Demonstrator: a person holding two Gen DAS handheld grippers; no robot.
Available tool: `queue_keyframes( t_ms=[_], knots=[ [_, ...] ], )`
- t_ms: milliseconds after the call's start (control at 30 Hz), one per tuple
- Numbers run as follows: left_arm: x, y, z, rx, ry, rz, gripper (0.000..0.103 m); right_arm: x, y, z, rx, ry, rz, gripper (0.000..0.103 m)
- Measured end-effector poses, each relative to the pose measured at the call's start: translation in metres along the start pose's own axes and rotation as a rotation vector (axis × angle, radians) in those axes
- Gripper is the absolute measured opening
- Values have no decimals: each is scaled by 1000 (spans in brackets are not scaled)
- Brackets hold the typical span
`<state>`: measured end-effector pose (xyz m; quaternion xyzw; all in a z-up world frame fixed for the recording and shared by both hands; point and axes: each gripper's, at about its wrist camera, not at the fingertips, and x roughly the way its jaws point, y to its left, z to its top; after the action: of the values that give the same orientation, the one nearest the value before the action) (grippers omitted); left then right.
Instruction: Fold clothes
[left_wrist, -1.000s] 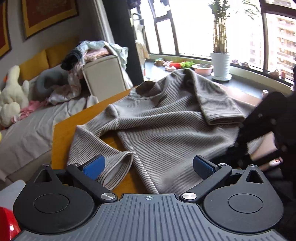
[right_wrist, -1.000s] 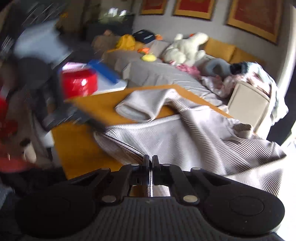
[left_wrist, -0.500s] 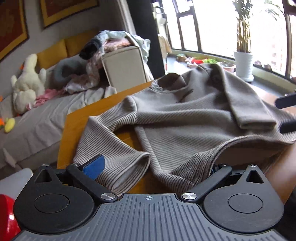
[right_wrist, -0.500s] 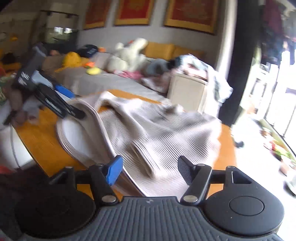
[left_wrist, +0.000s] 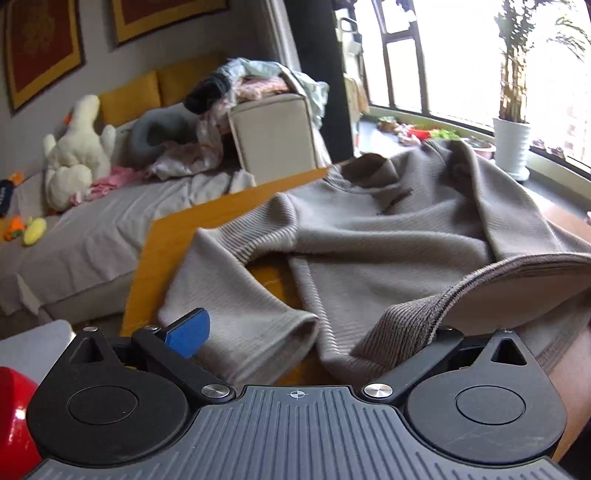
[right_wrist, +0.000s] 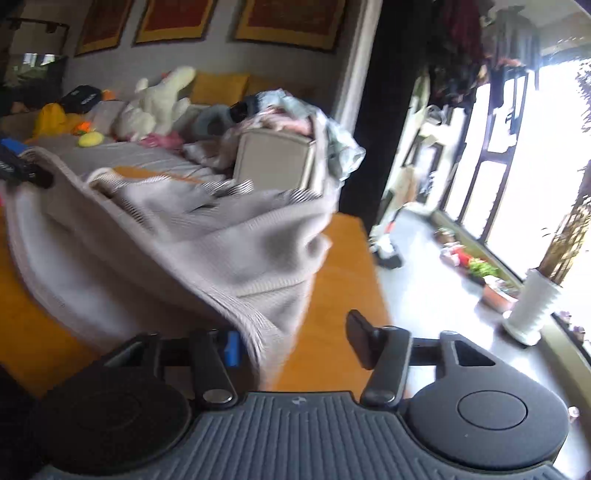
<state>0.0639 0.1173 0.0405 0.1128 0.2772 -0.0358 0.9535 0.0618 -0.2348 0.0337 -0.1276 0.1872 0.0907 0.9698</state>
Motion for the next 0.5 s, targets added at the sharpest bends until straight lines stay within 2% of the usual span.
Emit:
queue_keyframes(
  t_ms=[133,233,300,367,400,500],
  knots=[
    [-18,21,15,-47,-63,43,103,-14,-15,18,-31,-40,-38,50],
    [-37,18,13,-20,-86,31,103,-16,-11,-4,-78,51,-22,53],
    [-45,13,1,9,-60,16,103,-18,-9,-27,-66,128,19,60],
    [-47,11,-17,33,3,-23,103,-30,-11,-40,-29,150,88,62],
    [-48,10,-26,44,37,-48,103,-37,-12,-45,-13,161,123,67],
    [-57,12,-43,66,100,-148,103,-59,-26,-34,-2,158,251,78]
  ],
)
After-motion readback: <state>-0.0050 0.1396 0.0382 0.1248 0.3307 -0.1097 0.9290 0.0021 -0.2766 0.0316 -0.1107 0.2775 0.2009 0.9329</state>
